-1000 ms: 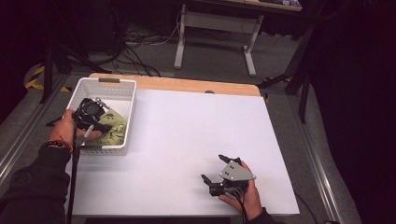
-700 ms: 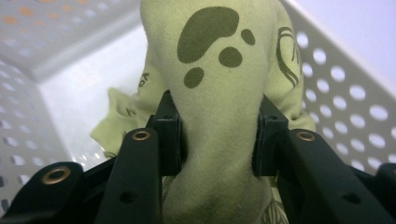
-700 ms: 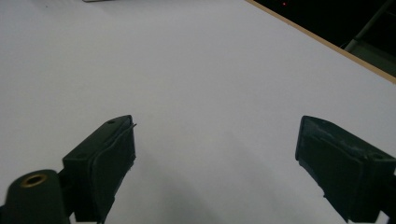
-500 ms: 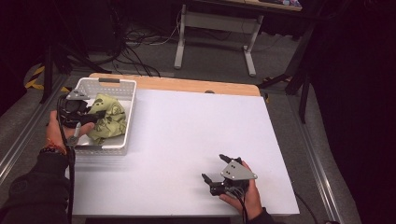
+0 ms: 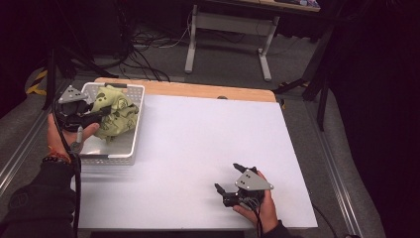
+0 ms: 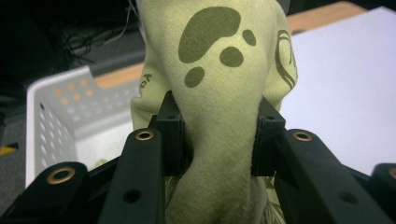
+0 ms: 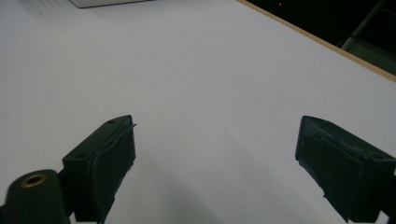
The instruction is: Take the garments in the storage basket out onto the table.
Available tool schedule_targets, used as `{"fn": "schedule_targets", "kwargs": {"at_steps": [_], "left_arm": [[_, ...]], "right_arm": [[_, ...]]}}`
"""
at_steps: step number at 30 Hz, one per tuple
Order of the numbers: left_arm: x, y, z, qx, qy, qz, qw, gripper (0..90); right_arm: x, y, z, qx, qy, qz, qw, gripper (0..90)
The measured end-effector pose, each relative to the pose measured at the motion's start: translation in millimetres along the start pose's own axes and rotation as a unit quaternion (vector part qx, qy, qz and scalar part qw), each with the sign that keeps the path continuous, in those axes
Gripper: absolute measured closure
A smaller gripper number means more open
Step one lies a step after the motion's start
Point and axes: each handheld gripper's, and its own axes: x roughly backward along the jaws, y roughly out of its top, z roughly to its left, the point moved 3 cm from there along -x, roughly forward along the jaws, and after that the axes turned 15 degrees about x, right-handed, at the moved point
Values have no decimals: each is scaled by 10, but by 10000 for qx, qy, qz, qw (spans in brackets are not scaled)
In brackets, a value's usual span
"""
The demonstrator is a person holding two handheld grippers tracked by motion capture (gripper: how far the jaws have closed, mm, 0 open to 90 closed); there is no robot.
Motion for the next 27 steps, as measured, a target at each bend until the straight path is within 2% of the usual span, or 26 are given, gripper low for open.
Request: {"fn": "schedule_targets", "kwargs": {"at_steps": [4, 6, 9, 13, 21, 22, 23, 27], "left_arm": [[89, 127, -125, -26, -87, -272, 9996, 643], [107, 153, -150, -34, -95, -331, 9994, 643], [152, 229, -248, -65, -117, -466, 9988, 644], [209, 330, -415, -162, -253, -587, 9978, 645], [246, 434, -775, -377, -673, -745, 9942, 645], [238, 451, -864, -453, -754, -752, 9933, 646], [238, 451, -864, -453, -754, -752, 9933, 646], [164, 485, -1104, -562, -971, -749, 9909, 646]], "right_arm": [[16, 4, -12, -45, -30, -46, 10000, 127], [20, 6, -15, -27, -37, -67, 10000, 127], [31, 12, -23, -20, -77, -119, 9999, 127], [40, 5, -35, -61, -103, -125, 9999, 128], [55, 0, -57, -52, -133, -145, 9998, 128], [58, -1, -62, -51, -161, -141, 9998, 128], [58, -1, -62, -55, -158, -146, 9998, 128], [56, -3, -65, -87, -176, -156, 9997, 128]]}}
